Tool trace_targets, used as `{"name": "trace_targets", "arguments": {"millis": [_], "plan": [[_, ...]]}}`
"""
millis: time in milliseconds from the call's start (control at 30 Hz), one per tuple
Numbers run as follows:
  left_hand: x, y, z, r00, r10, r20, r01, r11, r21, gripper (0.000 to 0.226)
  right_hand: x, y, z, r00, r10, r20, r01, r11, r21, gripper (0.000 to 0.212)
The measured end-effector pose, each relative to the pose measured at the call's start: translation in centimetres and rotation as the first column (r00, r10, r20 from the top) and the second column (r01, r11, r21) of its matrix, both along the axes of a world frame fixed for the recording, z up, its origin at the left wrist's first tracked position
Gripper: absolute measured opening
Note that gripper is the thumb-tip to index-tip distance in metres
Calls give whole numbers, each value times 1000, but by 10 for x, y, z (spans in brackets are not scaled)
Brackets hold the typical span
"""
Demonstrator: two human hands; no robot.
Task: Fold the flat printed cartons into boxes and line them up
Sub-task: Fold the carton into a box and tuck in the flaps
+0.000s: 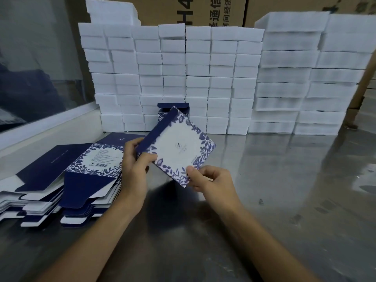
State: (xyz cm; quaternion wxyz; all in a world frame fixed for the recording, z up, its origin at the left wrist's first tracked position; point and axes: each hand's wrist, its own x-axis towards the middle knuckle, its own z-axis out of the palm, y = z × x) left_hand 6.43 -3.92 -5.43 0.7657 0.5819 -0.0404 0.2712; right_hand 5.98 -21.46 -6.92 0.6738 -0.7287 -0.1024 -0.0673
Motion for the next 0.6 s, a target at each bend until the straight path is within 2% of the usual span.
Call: {"name": "trace_targets", "arguments": {"millis": [133, 267, 333, 433, 600], "plan": [[-3, -7, 1, 997, 11, 82, -27, 980, 196, 41, 2, -4, -10, 987, -111, 119, 142, 942, -305, 41], [-7, -12, 1, 993, 54, 100, -82, 949, 306, 31, -1, -2, -10, 992, -98, 78, 123, 884, -451, 48], [-8, -11, 0, 989, 102, 107, -137, 901, 411, 37, -4, 1, -10, 996, -68, 62, 91, 838, -539, 47], [-7, -14, -1, 977, 162, 138, -212, 808, 550, 41, -6, 2, -6, 993, -96, 63, 114, 782, -612, 41], [-4, -16, -3, 965, 162, 208, -259, 732, 631, 33, -5, -4, 1, 995, -100, 27, 94, 760, -643, 39]]}}
